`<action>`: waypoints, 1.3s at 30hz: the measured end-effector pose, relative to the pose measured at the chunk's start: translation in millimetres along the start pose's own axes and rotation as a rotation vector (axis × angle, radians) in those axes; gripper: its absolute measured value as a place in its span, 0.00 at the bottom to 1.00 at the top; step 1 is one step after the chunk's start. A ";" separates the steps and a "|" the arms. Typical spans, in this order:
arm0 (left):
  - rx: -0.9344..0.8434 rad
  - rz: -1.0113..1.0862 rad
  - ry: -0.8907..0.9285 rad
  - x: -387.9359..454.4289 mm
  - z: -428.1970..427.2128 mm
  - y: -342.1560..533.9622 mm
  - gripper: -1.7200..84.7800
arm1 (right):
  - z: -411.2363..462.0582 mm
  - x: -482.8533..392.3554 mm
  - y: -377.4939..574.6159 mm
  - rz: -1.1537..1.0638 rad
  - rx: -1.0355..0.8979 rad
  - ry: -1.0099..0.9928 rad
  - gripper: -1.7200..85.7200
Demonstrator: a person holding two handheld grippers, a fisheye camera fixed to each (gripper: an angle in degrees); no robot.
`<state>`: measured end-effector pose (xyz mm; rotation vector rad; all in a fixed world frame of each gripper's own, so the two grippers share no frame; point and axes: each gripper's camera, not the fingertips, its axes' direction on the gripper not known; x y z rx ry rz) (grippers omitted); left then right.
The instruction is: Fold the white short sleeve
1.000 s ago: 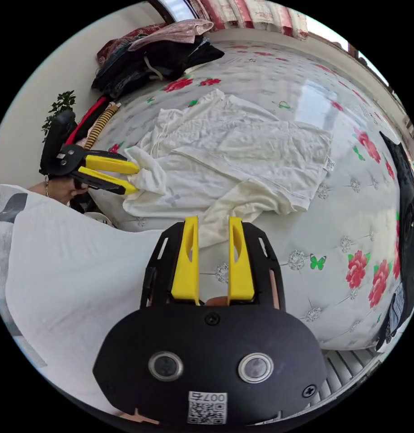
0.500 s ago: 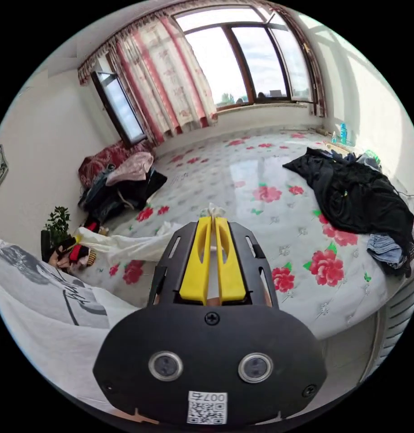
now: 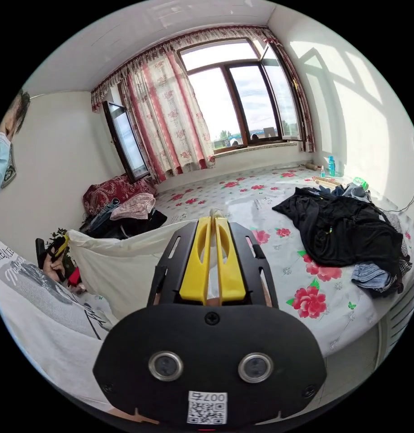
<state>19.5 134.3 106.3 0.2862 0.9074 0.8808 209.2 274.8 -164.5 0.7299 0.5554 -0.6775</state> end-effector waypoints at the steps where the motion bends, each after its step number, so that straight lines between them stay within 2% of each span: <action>1: -0.006 0.007 -0.009 0.7 0.8 -1.9 0.02 | -1.0 1.2 0.6 0.002 0.006 -0.008 0.02; 7: 0.013 0.111 -0.061 -20.6 54.6 -88.6 0.04 | 37.9 6.8 -54.7 -0.100 0.072 -0.047 0.02; 12: 0.014 0.068 -0.369 -51.2 141.4 -186.2 0.12 | 125.5 3.4 -152.4 -0.069 0.133 0.071 0.03; 16: -0.056 -0.052 -0.453 -90.7 175.2 -172.0 0.15 | 197.5 23.2 -139.7 -0.024 -0.049 0.064 0.04; 19: -0.286 -0.137 -0.468 -133.7 205.2 -108.7 0.15 | 262.9 48.4 -63.2 0.006 -0.284 -0.012 0.04; 21: -0.521 -0.200 -0.396 -150.1 225.2 -41.0 0.15 | 307.5 73.2 14.5 0.087 -0.530 -0.021 0.05; 26: -0.859 -0.088 -0.323 -109.0 260.2 57.1 0.14 | 341.2 101.8 111.8 0.323 -0.710 -0.141 0.05; 29: -1.066 0.027 -0.405 -93.5 300.4 90.5 0.12 | 366.5 89.3 124.3 0.265 -0.741 -0.123 0.04; 30: -1.010 0.121 -0.501 -85.6 307.1 85.4 0.10 | 383.4 81.7 128.4 0.225 -0.779 -0.133 0.04; 31: -1.018 0.154 -0.524 -84.7 313.4 84.2 0.08 | 393.4 77.9 131.6 0.205 -0.811 -0.139 0.03; 32: -1.075 0.194 -0.519 -85.4 325.9 78.0 0.05 | 413.5 72.1 138.6 0.183 -0.897 -0.126 0.03; 34: -1.184 0.206 -0.378 -91.4 343.8 64.7 0.03 | 426.5 67.2 129.6 0.155 -0.892 -0.123 0.02; 35: -1.243 0.189 -0.228 -95.2 351.6 51.4 0.02 | 436.2 65.2 119.5 0.140 -0.911 -0.161 0.02; 37: -1.111 0.152 -0.098 -99.5 346.9 9.4 0.02 | 439.5 63.6 91.6 0.104 -0.861 -0.254 0.02; 39: -0.840 0.036 0.056 -122.7 330.3 -61.3 0.02 | 438.9 66.4 36.9 0.058 -0.761 -0.353 0.02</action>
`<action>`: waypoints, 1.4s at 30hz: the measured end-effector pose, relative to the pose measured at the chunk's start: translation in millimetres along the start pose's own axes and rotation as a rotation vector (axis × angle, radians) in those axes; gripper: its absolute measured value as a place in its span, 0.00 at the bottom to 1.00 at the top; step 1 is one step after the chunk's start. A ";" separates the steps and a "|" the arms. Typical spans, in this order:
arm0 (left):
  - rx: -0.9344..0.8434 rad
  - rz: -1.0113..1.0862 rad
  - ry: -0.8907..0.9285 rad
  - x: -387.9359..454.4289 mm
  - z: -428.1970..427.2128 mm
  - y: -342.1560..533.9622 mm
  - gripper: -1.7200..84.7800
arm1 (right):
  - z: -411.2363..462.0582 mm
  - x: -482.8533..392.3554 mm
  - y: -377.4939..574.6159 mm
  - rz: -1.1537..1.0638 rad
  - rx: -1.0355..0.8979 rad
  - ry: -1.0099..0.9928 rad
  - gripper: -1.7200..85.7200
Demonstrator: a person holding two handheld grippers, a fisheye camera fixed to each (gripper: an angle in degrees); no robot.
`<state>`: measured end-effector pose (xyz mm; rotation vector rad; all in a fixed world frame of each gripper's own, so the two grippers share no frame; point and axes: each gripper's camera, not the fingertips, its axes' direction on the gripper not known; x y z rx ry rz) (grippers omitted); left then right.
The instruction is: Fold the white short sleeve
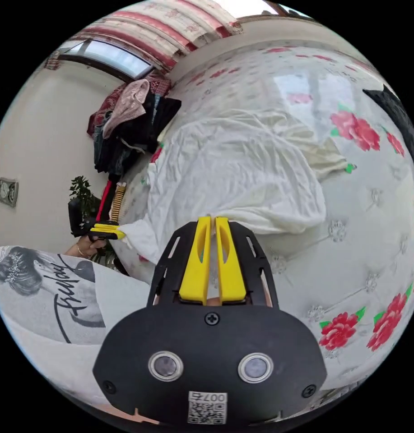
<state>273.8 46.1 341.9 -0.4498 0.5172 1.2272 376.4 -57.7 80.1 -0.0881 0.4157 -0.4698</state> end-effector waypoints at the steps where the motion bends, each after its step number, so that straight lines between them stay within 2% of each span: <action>1: 0.062 -0.029 0.004 -9.4 -14.8 -7.7 0.02 | -10.2 -1.3 -11.8 -0.016 0.021 0.004 0.02; 3: 0.259 -0.208 -0.103 -54.8 -59.0 -32.0 0.03 | -48.5 -3.5 -53.7 -0.029 0.165 0.083 0.03; 6: 0.369 -0.406 -0.151 -103.1 -82.4 -49.6 0.07 | -77.9 6.9 -86.9 0.070 0.359 0.105 0.04; 8: 0.389 -0.408 -0.135 -110.1 -85.9 -56.6 0.09 | -77.8 14.1 -90.8 0.120 0.404 0.057 0.04; 10: 0.373 -0.392 -0.177 -108.8 -79.2 -57.2 0.10 | -62.1 18.6 -84.9 0.128 0.372 0.050 0.05; 15: 0.226 -0.437 -0.197 -117.4 -34.1 -42.5 0.10 | 8.1 32.1 -44.9 0.151 0.142 0.217 0.05; 25: 0.269 -0.430 -0.191 -149.6 -17.6 -103.1 0.13 | 28.2 55.3 -112.2 0.121 0.130 0.285 0.04; 33: 0.173 -0.182 -0.308 -135.3 24.2 -185.7 0.14 | 80.3 74.7 -168.2 0.095 -0.004 0.334 0.02; 34: 0.145 -0.168 -0.317 -135.0 31.5 -189.4 0.14 | 81.2 75.5 -169.2 0.101 -0.008 0.330 0.02; 36: -0.032 -0.193 -0.394 -141.8 66.0 -194.4 0.12 | 77.2 74.9 -166.5 0.108 0.000 0.321 0.02; 38: 0.039 -0.180 -0.495 -135.7 61.7 -184.4 0.03 | 64.2 68.5 -158.0 0.081 0.045 0.308 0.02; 40: 0.008 -0.234 -0.414 -139.9 57.6 -175.2 0.02 | 45.9 61.5 -146.0 0.056 0.095 0.296 0.02; 42: 0.130 -0.231 -0.359 -127.9 31.5 -145.5 0.01 | 17.3 54.1 -124.4 0.044 0.165 0.281 0.02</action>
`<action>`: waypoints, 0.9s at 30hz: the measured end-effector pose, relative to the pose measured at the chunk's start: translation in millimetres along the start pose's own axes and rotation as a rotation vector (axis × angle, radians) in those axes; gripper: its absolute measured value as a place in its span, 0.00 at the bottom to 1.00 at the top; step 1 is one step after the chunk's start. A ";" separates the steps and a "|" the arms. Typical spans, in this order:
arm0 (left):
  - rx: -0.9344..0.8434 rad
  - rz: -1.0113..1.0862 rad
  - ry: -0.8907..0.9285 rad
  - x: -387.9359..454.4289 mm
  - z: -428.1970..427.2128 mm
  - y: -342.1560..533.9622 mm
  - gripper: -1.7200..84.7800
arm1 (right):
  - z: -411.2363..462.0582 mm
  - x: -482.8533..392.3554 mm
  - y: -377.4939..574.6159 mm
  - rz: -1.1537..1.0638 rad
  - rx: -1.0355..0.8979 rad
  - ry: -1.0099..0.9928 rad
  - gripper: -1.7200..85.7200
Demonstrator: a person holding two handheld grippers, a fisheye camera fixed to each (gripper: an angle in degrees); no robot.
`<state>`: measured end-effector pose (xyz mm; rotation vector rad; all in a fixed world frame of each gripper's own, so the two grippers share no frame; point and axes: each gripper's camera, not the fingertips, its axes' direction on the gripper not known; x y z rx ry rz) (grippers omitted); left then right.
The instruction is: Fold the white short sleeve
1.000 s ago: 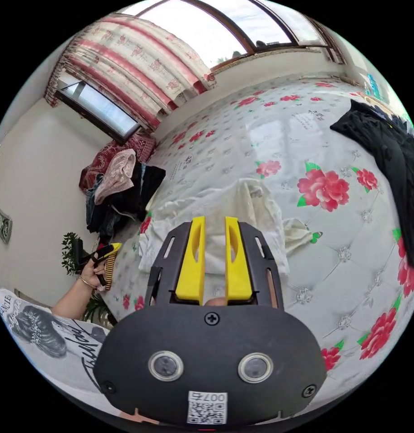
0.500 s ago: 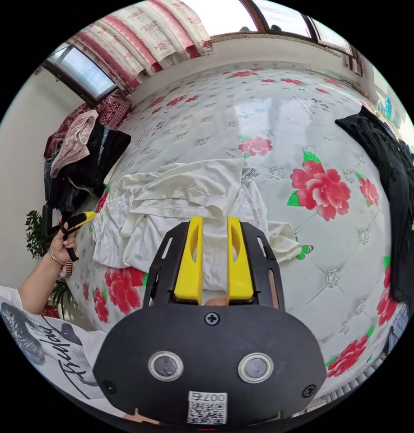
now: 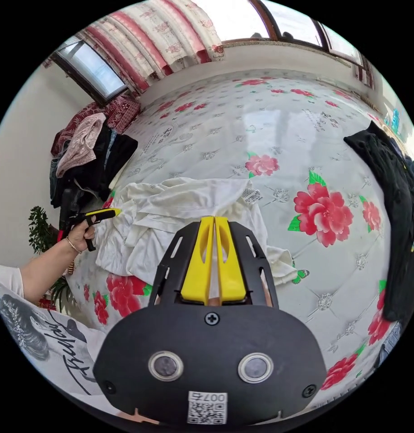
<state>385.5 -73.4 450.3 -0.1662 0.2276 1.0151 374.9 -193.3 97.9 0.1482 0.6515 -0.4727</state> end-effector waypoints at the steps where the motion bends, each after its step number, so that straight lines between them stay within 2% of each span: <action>1: 0.023 -0.008 0.011 -1.1 -9.7 8.0 0.01 | -8.6 1.0 5.0 0.004 0.017 -0.006 0.02; 7: 0.263 -0.086 0.096 -6.9 -130.0 123.0 0.01 | -107.6 4.4 72.5 0.013 0.160 -0.068 0.02; 15: 0.535 -0.134 0.233 3.9 -278.7 284.7 0.01 | -285.3 -4.3 195.7 -0.042 0.364 -0.277 0.02; 18: 0.544 -0.117 0.225 -2.3 -282.6 295.3 0.01 | -299.1 -7.8 201.1 -0.069 0.312 -0.284 0.02; 22: 0.490 -0.192 0.281 -29.2 -250.6 253.6 0.01 | -253.6 -4.0 151.9 -0.050 0.160 -0.217 0.02; 23: 0.499 -0.225 0.309 -34.9 -249.4 231.6 0.01 | -246.7 -3.8 127.7 -0.041 0.168 -0.243 0.02; 25: 0.568 -0.143 0.308 -24.4 -271.9 195.1 0.01 | -260.9 -12.8 90.1 -0.055 0.240 -0.263 0.02; 27: 0.686 -0.012 0.263 0.3 -328.3 157.6 0.01 | -319.9 -38.8 51.3 -0.124 0.422 -0.242 0.02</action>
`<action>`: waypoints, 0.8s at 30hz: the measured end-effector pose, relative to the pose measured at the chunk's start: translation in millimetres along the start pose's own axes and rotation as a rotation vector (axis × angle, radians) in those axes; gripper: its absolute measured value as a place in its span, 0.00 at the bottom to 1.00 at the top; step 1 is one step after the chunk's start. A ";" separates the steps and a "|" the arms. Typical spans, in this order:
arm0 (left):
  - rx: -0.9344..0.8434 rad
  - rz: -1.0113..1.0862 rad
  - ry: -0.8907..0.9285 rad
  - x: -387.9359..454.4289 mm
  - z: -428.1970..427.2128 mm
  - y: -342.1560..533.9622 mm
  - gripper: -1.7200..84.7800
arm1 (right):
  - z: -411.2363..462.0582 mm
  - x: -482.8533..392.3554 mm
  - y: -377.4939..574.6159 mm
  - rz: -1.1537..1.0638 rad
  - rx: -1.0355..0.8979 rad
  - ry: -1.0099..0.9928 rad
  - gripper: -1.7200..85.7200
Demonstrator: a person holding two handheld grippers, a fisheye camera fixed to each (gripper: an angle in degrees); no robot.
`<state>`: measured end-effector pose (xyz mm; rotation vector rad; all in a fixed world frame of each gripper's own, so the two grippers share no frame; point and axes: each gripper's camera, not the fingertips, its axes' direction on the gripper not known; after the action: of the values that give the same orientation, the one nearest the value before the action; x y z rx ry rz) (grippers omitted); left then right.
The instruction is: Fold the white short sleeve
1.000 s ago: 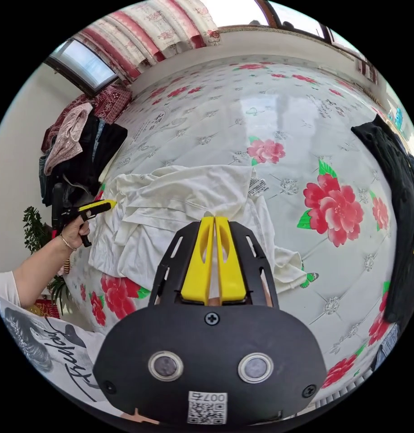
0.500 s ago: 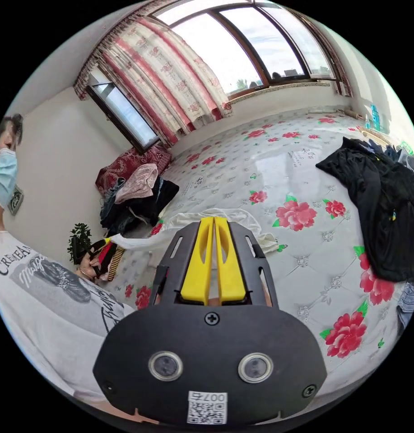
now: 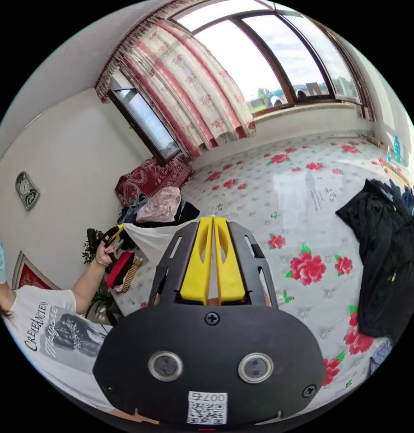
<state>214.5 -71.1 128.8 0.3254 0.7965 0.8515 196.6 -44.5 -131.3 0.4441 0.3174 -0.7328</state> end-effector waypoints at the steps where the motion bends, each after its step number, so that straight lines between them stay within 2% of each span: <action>1: 0.033 0.029 0.010 8.4 -7.5 -13.8 0.01 | -12.5 -9.7 -13.3 -0.030 0.049 0.004 0.02; 3: 0.178 0.101 0.060 36.7 -48.0 -53.7 0.01 | -71.8 -43.1 -49.6 -0.113 0.250 -0.017 0.02; 6: 0.303 0.214 0.107 68.3 -100.0 -66.6 0.01 | -138.5 -61.5 -51.9 -0.139 0.441 -0.131 0.02; 9: 0.355 0.292 0.150 88.2 -139.7 -46.2 0.01 | -170.5 -75.8 -21.0 -0.182 0.474 -0.152 0.02; 13: 0.302 0.287 0.149 90.6 -160.9 -3.6 0.01 | -181.7 -78.9 34.3 -0.204 0.406 -0.155 0.02; 19: 0.107 0.213 0.135 59.7 -157.5 93.7 0.01 | -163.6 -54.4 147.7 -0.109 0.221 -0.090 0.02; 22: 0.007 0.067 0.074 25.7 -142.2 158.6 0.01 | -135.2 -32.4 206.4 -0.001 0.088 -0.053 0.02; 24: -0.070 -0.124 0.046 -5.7 -130.2 213.6 0.01 | -109.1 -15.0 251.3 0.105 -0.015 -0.037 0.02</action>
<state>0.0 53.4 161.7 0.1927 0.8196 0.7704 348.7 183.2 -149.4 0.4297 0.2625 -0.6351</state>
